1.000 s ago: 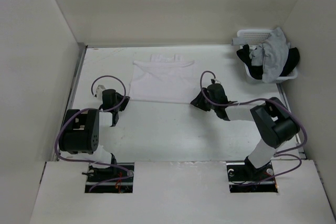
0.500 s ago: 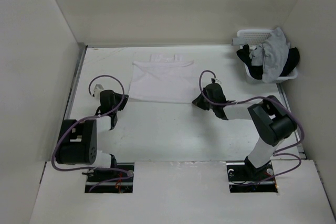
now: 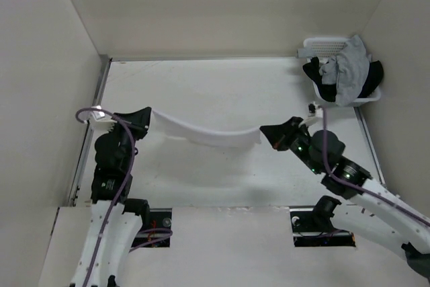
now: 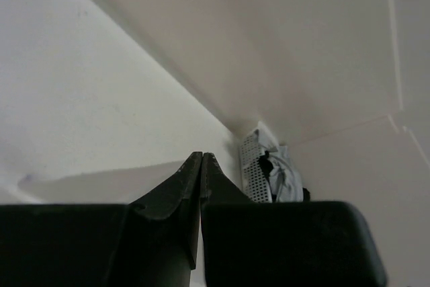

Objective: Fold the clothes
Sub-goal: Fold the tank top

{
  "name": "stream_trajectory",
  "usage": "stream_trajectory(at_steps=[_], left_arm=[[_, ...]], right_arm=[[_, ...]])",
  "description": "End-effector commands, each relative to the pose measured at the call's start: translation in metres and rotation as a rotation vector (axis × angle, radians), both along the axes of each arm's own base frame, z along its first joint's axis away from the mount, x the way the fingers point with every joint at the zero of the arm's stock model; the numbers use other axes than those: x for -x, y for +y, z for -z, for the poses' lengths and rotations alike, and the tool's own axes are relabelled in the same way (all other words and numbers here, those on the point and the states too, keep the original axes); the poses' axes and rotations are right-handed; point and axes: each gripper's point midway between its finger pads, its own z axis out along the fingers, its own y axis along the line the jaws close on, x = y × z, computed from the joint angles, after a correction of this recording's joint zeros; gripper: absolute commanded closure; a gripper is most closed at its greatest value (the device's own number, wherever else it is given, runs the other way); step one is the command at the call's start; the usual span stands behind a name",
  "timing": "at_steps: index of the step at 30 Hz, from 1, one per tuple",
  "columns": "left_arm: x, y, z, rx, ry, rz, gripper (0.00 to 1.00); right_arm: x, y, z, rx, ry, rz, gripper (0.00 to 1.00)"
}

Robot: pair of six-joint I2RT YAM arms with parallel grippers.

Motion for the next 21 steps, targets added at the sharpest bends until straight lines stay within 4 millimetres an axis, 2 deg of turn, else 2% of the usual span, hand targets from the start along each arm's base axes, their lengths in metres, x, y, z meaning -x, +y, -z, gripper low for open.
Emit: stream_trajectory(at_steps=[1,3,5,7,9,10,13,15,18,21], left_arm=[[0.045,0.008,-0.06,-0.062,-0.088,-0.025,1.0],[0.066,0.007,-0.088,-0.073,-0.138,-0.016,1.0],[0.081,0.007,-0.103,-0.065,-0.163,-0.004,1.0],[0.092,0.007,-0.113,-0.057,-0.181,-0.002,1.0],[0.095,0.008,-0.112,-0.066,-0.171,-0.005,1.0],[0.091,0.009,-0.104,-0.073,-0.147,-0.007,1.0],[0.07,0.007,-0.068,-0.086,-0.054,-0.009,1.0],[0.053,0.006,-0.04,-0.088,0.009,-0.012,1.0],[0.018,0.007,0.004,-0.109,0.104,-0.033,1.0],[-0.027,0.004,0.041,-0.088,0.179,-0.041,1.0]], right_arm=[[0.029,-0.036,-0.029,0.084,-0.021,0.079,1.0],[0.047,-0.042,-0.057,0.067,-0.051,0.063,1.0],[0.062,-0.041,-0.077,0.047,-0.069,0.031,1.0],[0.074,-0.036,-0.09,0.031,-0.076,-0.003,1.0],[0.083,-0.028,-0.093,0.022,-0.077,-0.034,0.99],[0.085,-0.023,-0.089,0.035,-0.075,-0.047,0.99],[0.071,-0.016,-0.075,0.075,-0.061,-0.022,0.99],[0.053,-0.008,-0.056,0.1,-0.041,-0.011,0.99],[0.011,0.002,-0.018,0.101,0.015,-0.023,0.99],[-0.049,0.003,0.026,0.092,0.107,-0.014,0.99]])
